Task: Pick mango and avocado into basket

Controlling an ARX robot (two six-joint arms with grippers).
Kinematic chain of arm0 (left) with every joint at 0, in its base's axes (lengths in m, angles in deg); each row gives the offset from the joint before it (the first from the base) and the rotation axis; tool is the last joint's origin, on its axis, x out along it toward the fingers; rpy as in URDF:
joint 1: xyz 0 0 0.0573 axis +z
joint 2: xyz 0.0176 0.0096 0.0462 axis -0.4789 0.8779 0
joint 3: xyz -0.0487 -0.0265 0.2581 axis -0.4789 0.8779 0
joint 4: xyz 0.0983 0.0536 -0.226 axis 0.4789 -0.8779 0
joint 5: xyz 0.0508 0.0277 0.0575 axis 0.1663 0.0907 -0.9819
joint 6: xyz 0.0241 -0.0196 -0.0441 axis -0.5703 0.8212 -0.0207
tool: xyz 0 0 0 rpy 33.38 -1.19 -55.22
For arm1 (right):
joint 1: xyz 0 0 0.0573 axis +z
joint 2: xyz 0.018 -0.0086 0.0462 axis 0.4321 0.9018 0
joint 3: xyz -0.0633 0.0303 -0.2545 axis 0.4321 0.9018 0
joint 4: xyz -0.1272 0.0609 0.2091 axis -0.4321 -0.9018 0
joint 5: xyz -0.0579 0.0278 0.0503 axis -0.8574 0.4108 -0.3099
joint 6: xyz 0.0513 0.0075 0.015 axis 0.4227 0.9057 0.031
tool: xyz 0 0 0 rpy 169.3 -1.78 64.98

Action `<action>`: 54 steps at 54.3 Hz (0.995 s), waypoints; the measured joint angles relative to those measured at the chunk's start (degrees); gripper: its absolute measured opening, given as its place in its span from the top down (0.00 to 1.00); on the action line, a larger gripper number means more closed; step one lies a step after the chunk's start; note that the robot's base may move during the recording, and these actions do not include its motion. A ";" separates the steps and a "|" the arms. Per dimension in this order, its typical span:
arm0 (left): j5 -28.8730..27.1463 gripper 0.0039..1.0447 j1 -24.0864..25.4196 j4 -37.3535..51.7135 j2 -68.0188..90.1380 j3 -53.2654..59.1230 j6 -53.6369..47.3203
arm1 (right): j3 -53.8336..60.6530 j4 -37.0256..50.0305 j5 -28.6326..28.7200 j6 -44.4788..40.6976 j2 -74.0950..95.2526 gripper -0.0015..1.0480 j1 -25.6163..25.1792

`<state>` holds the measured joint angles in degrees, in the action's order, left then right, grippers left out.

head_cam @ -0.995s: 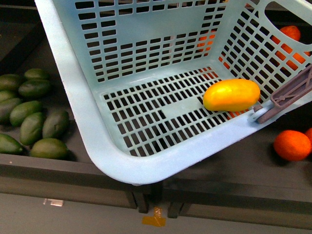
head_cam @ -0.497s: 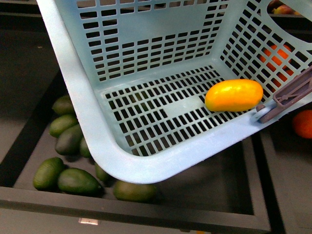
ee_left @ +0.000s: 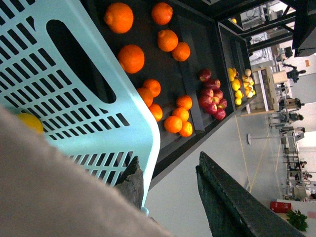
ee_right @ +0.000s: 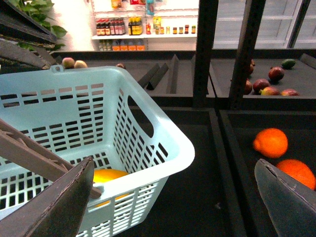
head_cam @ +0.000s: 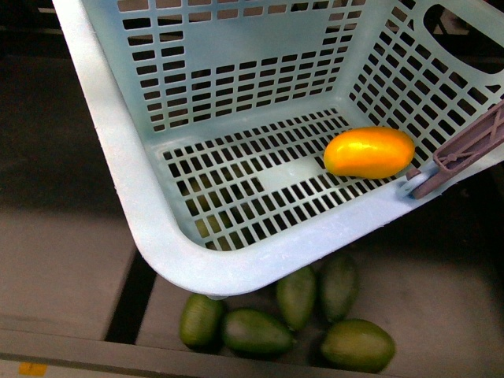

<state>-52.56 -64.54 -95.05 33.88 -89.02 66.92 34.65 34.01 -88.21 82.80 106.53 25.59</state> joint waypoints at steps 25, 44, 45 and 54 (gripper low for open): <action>-0.79 0.71 0.92 0.00 0.00 0.09 -0.33 | 0.04 0.00 0.35 0.00 0.02 0.08 0.00; 0.24 0.71 -0.28 0.02 0.00 0.17 0.11 | -15.23 -18.08 -14.60 4.70 30.75 0.08 -12.35; 0.24 0.71 -0.28 0.02 0.00 0.17 0.13 | -15.80 -15.80 -13.40 2.69 33.11 0.08 -13.70; -0.11 0.71 0.09 0.02 0.00 0.17 0.17 | -22.05 -2.32 -3.56 -13.05 51.49 0.08 -20.92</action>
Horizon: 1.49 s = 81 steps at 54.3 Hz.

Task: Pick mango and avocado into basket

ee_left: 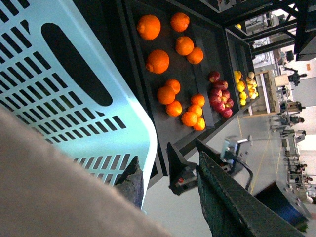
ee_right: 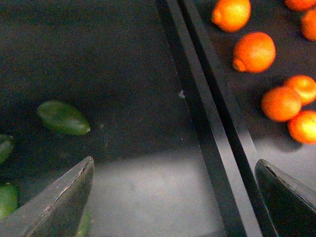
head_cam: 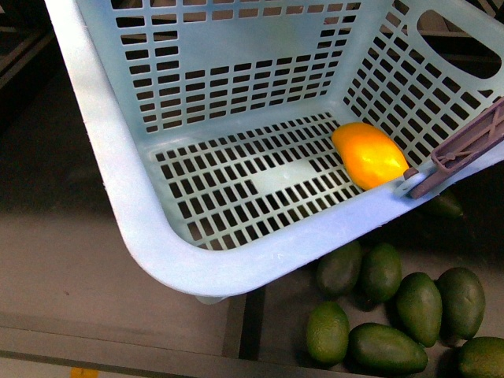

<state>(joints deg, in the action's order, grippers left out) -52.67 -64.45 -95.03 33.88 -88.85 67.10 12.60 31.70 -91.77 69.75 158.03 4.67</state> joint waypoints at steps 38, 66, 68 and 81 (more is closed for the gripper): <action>0.24 0.71 -0.09 0.00 0.00 0.00 -0.17 | -45.88 -16.37 20.09 -22.75 56.52 0.08 5.20; 0.26 0.71 -0.09 0.00 0.00 0.00 -0.15 | -64.67 -22.03 22.75 -19.37 69.48 0.08 8.35; 0.24 0.71 -0.09 0.00 0.00 0.00 -0.15 | -65.51 -22.16 22.86 -19.10 70.01 0.08 8.59; 0.26 0.71 -0.09 0.00 0.00 0.00 -0.17 | -69.31 -22.67 22.82 -17.68 72.85 0.08 9.42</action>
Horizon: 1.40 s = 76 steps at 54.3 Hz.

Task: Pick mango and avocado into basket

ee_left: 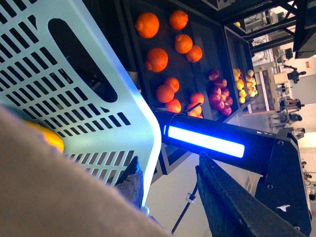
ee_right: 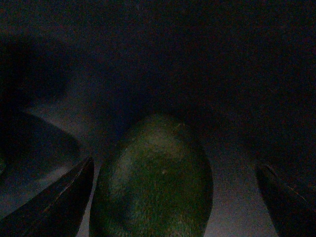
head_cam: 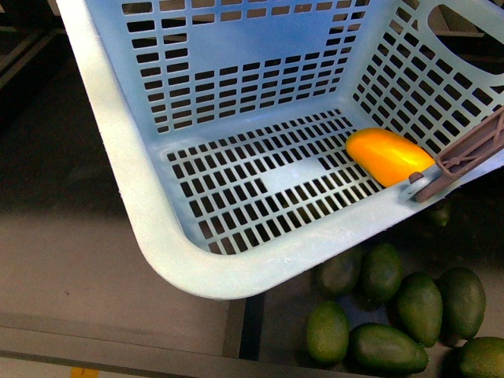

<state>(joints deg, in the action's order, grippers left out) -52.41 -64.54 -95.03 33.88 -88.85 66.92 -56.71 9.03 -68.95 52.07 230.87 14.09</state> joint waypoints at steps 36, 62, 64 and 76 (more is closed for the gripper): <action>0.00 0.71 0.00 0.00 0.00 0.00 0.00 | -2.60 2.16 -2.08 4.55 3.65 0.19 1.77; 0.00 0.71 0.00 0.00 0.00 0.00 0.00 | 5.88 8.17 -1.99 7.96 0.09 0.49 1.11; 0.00 0.71 0.00 0.00 0.00 0.00 0.00 | 7.87 9.42 -1.95 8.24 -1.14 0.49 0.74; 0.00 0.71 0.00 0.00 0.00 0.00 0.00 | 20.55 17.97 -2.27 9.14 -11.04 0.49 -2.91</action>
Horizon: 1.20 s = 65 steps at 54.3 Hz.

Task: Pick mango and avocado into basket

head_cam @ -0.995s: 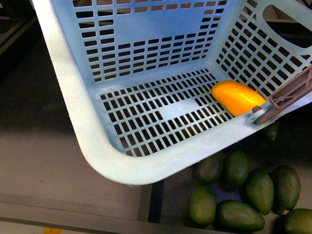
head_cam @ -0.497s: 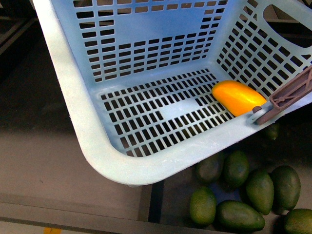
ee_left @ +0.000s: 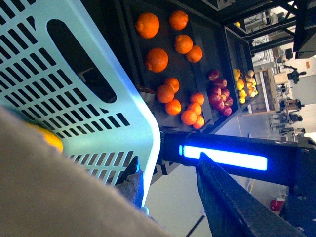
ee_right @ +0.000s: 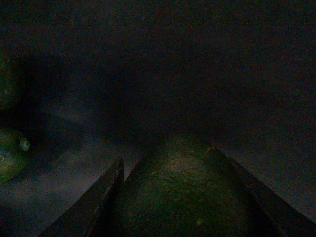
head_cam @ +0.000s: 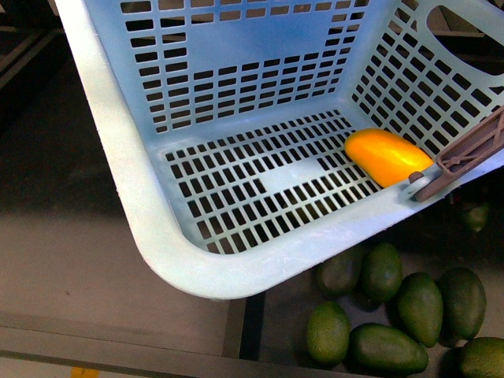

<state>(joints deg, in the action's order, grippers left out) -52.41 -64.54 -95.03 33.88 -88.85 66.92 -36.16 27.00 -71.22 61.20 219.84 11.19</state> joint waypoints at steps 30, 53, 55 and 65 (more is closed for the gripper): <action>0.00 0.71 0.00 0.00 0.00 0.00 0.00 | 38.95 7.72 0.79 2.34 -56.81 0.50 -15.06; -0.02 0.71 0.00 0.00 0.00 0.00 0.02 | 34.99 14.82 -16.35 16.24 -64.37 0.50 6.23; 0.02 0.71 0.00 0.00 0.00 0.00 0.00 | 34.67 15.43 -17.79 17.40 -63.06 0.50 8.24; 0.11 0.71 -0.02 0.00 0.00 0.00 0.04 | 31.41 18.23 -23.82 22.62 -55.52 0.50 17.64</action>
<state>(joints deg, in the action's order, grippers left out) -52.30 -64.56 -95.03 33.88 -88.85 66.97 -4.75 45.23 -95.05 83.82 164.32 28.82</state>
